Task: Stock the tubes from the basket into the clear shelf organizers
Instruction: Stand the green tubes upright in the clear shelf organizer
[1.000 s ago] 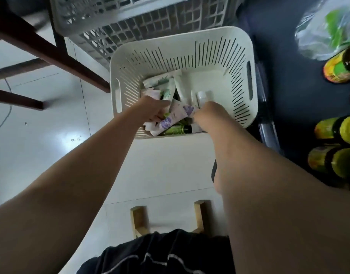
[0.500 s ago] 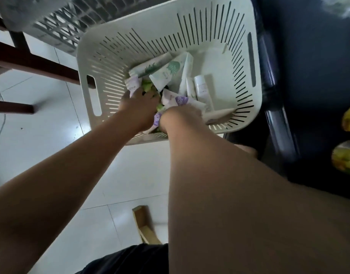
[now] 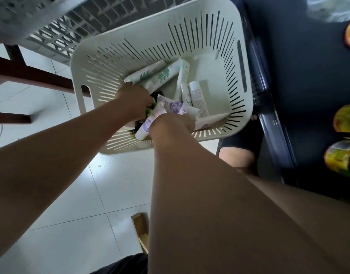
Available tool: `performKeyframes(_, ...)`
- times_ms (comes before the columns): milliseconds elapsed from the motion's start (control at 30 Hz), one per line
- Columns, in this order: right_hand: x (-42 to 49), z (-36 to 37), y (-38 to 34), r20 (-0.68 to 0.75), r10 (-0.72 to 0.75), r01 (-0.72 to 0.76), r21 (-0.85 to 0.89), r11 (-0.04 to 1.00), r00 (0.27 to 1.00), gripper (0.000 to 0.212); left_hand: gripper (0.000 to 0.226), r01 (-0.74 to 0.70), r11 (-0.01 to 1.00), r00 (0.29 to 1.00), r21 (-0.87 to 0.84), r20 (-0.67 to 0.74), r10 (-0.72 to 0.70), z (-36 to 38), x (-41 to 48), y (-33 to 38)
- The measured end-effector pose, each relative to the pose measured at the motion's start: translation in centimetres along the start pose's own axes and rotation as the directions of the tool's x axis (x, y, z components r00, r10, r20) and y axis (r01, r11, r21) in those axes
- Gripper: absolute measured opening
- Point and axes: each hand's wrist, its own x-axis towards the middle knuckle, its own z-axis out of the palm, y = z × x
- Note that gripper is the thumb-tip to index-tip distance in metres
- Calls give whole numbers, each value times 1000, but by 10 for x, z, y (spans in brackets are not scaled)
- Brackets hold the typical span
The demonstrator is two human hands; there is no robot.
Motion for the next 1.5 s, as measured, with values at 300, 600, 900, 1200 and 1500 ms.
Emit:
performKeyframes(300, -56, -47, 29, -266, 16, 35, 184, 982, 964, 44, 19, 276, 832, 840, -481, -299, -452, -22, -84, -25)
performKeyframes(600, -159, -73, 81, -425, 160, 299, 815, 496, 891, 10, 20, -282, -159, 815, -946, -149, -560, -105, -187, -2)
performKeyframes(900, -272, -51, 69, -616, -110, 445, 670, -595, 780, 14, 12, -689, -256, 666, -678, -454, -591, -188, -300, 32)
performKeyframes(1200, -375, -44, 129, -895, 134, 843, 338, -419, 425, 24, 13, -798, -459, 584, -391, -691, -426, -257, -366, 103)
performKeyframes(1500, -465, 12, 248, -883, 461, 993, 116, 29, 90, 31, 20, -750, -585, 489, -310, -855, -174, -299, -419, 232)
